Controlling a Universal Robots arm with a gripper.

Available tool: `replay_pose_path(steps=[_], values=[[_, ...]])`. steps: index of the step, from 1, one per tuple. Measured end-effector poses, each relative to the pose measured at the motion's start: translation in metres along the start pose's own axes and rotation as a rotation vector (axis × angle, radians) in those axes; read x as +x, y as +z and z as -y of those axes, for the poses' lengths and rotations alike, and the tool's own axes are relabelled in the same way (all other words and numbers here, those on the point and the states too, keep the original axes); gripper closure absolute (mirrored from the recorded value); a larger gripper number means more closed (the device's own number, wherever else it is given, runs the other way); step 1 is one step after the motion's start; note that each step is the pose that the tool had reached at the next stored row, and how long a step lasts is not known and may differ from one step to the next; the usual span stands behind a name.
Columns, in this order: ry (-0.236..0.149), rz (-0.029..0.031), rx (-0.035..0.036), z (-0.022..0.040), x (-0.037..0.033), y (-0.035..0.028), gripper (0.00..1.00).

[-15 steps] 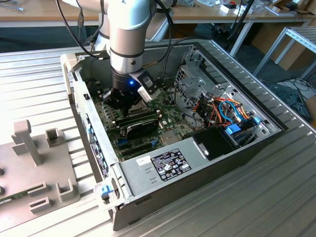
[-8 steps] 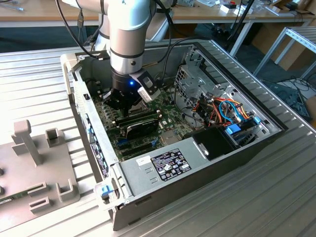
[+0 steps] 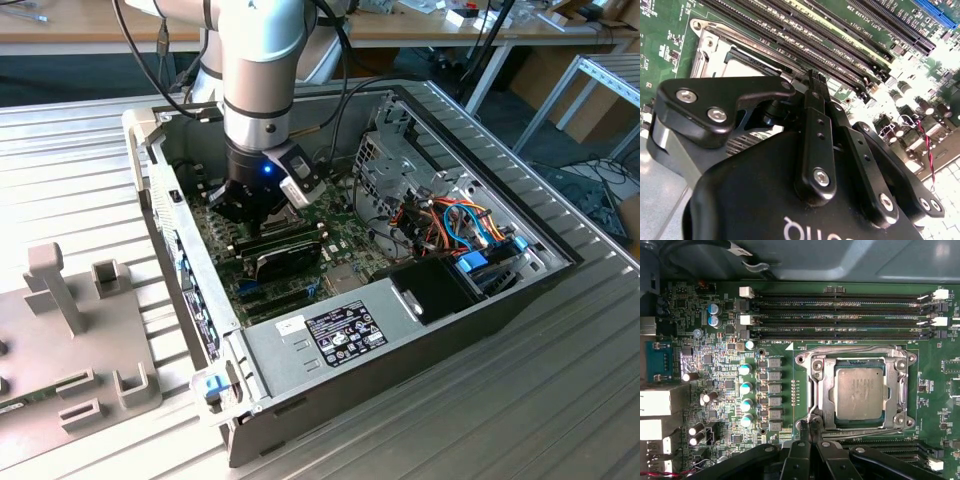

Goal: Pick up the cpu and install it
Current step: 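Install the second cpu locking lever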

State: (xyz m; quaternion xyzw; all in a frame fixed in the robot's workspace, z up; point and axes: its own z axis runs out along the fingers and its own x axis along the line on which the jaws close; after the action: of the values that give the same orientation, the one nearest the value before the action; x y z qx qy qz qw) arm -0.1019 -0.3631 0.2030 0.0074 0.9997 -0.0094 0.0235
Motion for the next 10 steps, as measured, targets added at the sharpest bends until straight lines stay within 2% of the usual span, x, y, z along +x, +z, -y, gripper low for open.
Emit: replay_pose_path(steps=[5, 10], values=[[0.000, -0.0003, -0.0008, 0.0002, 0.0001, 0.0020, 0.89], [0.000, 0.0001, -0.0016, 0.0000, 0.0000, 0.0013, 0.89]])
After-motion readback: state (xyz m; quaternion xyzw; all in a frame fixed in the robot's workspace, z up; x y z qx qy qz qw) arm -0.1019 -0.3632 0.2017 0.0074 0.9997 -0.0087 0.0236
